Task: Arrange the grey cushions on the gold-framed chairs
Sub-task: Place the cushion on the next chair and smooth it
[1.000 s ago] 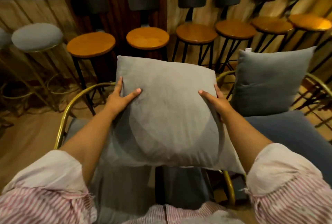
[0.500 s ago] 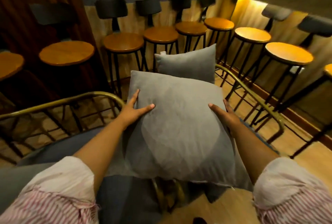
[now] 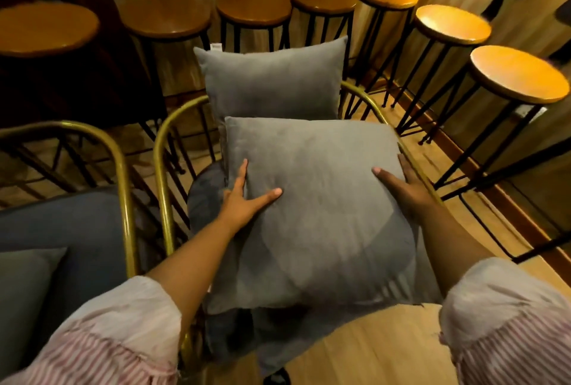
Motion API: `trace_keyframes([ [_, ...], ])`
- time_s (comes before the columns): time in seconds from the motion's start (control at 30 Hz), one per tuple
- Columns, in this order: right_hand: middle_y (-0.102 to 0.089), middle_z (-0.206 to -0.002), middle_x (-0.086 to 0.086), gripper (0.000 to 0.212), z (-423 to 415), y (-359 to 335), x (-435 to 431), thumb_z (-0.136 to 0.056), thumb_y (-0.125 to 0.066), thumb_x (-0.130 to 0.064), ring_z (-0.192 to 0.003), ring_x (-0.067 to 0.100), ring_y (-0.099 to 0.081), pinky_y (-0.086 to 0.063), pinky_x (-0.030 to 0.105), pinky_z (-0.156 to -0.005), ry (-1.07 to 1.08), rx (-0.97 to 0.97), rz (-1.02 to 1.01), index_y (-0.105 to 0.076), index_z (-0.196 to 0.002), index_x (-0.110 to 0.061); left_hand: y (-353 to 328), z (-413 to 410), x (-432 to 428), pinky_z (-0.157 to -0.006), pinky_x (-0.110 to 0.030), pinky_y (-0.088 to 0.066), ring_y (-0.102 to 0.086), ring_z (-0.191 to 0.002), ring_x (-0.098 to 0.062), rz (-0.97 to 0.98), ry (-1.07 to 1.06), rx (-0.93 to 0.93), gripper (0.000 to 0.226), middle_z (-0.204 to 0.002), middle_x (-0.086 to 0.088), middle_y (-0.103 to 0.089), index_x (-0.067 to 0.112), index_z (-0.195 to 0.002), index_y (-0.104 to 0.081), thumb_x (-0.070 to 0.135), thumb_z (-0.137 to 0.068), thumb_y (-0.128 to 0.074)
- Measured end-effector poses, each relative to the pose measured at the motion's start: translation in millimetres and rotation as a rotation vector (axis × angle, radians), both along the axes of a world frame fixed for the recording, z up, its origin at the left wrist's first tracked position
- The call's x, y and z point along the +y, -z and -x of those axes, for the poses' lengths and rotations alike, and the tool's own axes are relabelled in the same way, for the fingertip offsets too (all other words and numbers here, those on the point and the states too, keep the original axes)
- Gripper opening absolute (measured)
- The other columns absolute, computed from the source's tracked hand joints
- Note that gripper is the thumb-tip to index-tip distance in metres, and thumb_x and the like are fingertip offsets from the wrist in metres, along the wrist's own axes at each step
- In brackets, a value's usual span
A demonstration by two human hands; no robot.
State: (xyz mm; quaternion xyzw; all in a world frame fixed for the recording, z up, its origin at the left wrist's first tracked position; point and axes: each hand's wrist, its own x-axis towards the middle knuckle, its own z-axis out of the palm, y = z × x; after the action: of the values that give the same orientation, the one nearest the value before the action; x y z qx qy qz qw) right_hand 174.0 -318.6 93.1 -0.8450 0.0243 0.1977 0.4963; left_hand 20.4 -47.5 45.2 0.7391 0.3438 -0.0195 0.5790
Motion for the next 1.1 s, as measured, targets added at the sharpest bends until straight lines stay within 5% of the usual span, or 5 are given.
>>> trace_keyframes([
  [0.13,-0.016,-0.159,0.007,0.101,-18.6,54.2,0.2,-0.065,-0.065,-0.072,-0.142,0.038,-0.025,-0.027,0.046,-0.112,-0.074,0.086,0.197,-0.008,-0.146,-0.051,30.8,-16.4,-10.8,-0.117,-0.055,-0.021,-0.015,-0.145,-0.041,-0.117,0.023,0.177,0.108,-0.159,-0.020,-0.006,0.053,-0.144,0.009,0.063,-0.068,-0.068],
  [0.4,-0.015,-0.156,0.014,0.108,-26.8,99.5,-4.6,-0.045,-0.055,-0.091,-0.140,0.044,-0.025,-0.026,0.061,-0.111,-0.044,0.006,0.294,-0.005,-0.137,-0.064,55.7,-24.0,-13.0,-0.117,-0.057,-0.018,-0.016,-0.144,-0.045,-0.202,0.021,0.243,0.110,-0.157,-0.020,-0.005,0.057,-0.140,0.016,0.067,-0.067,-0.066],
  [0.73,-0.035,-0.150,0.016,0.062,18.6,83.4,12.5,-0.092,-0.045,-0.052,-0.138,0.035,-0.031,-0.025,0.048,-0.114,-0.089,-0.481,0.449,-0.039,-0.143,-0.016,27.4,11.4,-15.1,-0.116,-0.052,-0.025,-0.020,-0.145,-0.039,-0.146,-0.010,0.115,0.098,-0.159,-0.016,-0.014,0.033,-0.152,-0.006,0.057,-0.077,-0.064],
  [0.9,-0.044,-0.145,0.016,0.065,85.3,63.4,74.2,-0.086,-0.034,-0.051,-0.136,0.035,-0.035,-0.022,0.044,-0.112,-0.249,-0.582,0.440,-0.050,-0.135,-0.012,-2.0,74.4,-4.5,-0.107,-0.027,-0.033,-0.037,-0.139,-0.026,-0.211,0.090,-0.057,0.069,-0.150,-0.009,-0.041,0.015,-0.146,-0.033,0.032,-0.087,-0.064],
  [1.1,-0.055,-0.133,0.021,0.065,206.8,56.2,184.7,-0.086,-0.037,-0.051,-0.126,0.039,-0.048,-0.036,0.054,-0.107,-0.497,-0.576,0.225,-0.058,-0.127,-0.006,-31.9,209.5,52.1,-0.110,-0.033,-0.035,-0.040,-0.136,-0.026,-0.171,-0.061,-0.056,0.063,-0.147,-0.010,-0.041,0.014,-0.144,-0.036,0.031,-0.089,-0.061],
])
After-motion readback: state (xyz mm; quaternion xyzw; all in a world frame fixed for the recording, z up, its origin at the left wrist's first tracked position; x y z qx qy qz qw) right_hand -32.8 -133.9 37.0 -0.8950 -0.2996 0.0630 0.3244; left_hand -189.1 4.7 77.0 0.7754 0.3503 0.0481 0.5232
